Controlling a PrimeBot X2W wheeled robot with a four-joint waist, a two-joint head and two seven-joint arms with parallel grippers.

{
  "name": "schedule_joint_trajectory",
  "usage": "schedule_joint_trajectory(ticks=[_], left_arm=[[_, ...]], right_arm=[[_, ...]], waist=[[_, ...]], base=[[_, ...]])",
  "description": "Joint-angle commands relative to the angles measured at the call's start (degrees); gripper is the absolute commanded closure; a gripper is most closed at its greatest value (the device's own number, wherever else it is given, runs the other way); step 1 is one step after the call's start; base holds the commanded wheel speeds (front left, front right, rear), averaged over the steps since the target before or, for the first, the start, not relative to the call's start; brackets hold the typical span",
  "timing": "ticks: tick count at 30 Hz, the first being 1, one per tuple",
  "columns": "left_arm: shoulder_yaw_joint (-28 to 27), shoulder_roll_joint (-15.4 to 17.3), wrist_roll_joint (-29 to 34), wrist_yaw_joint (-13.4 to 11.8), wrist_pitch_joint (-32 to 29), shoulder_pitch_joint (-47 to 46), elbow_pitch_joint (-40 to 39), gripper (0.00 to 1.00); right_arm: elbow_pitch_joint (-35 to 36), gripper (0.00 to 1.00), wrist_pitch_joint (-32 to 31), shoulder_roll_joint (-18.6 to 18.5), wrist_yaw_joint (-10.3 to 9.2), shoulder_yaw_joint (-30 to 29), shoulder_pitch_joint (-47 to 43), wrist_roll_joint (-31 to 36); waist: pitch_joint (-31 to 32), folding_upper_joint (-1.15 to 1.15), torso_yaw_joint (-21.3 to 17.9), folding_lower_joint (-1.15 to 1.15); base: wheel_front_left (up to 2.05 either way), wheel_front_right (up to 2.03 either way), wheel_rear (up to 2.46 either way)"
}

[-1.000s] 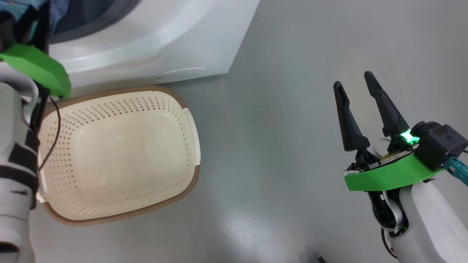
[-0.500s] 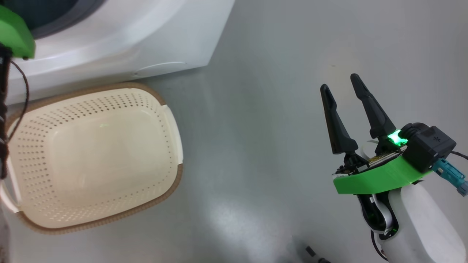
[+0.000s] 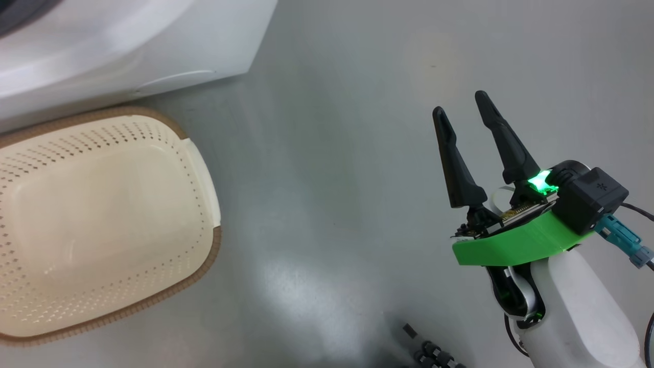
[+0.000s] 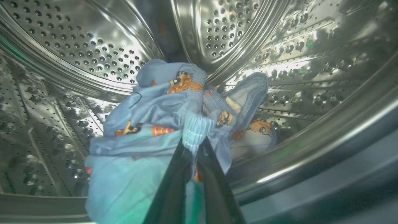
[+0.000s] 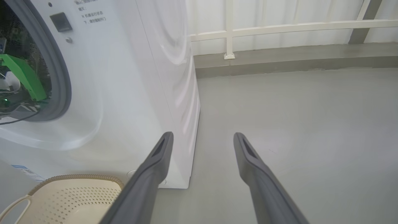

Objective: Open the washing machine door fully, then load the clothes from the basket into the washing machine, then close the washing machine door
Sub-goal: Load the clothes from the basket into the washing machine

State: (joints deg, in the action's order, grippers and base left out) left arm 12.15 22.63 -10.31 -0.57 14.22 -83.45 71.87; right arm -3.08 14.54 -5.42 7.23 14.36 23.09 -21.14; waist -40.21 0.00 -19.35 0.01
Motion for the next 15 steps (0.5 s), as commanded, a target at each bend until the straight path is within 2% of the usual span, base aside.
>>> schedule_joint_trajectory(ticks=[1,4,5,7,15], left_arm=[[-0.27,2.47,-0.22,-0.28,0.54,-0.84,-0.54,0.97],[-0.11,2.25,-0.52,0.0,0.56,-1.16,0.01,0.58],[-0.07,2.15,-0.65,0.17,0.57,-1.22,0.14,0.48],[-0.26,1.81,-1.2,0.57,0.61,-1.01,0.35,0.0],[-1.43,0.24,-3.84,2.43,0.72,1.23,0.92,0.0]], right_arm=[[1.44,0.0,0.46,0.22,0.25,0.64,-0.38,-0.23],[1.28,0.0,0.46,0.46,0.25,0.37,-0.12,-0.19],[1.2,0.0,0.46,0.52,0.25,0.25,-0.02,-0.2],[1.07,0.0,0.46,0.58,0.25,0.01,0.07,-0.18],[0.94,0.0,0.46,-0.48,0.25,-0.64,0.19,0.09]], waist=[[-0.62,0.0,-0.43,-0.01],[-0.66,0.0,-0.23,-0.01],[-0.56,0.0,-0.1,-0.01],[-0.01,0.0,0.35,-0.01],[2.64,0.0,2.58,-0.01]], base=[[0.0,0.0,0.0],[0.0,0.0,0.0],[0.0,0.0,0.0],[0.0,0.0,0.0],[0.0,0.0,0.0]])
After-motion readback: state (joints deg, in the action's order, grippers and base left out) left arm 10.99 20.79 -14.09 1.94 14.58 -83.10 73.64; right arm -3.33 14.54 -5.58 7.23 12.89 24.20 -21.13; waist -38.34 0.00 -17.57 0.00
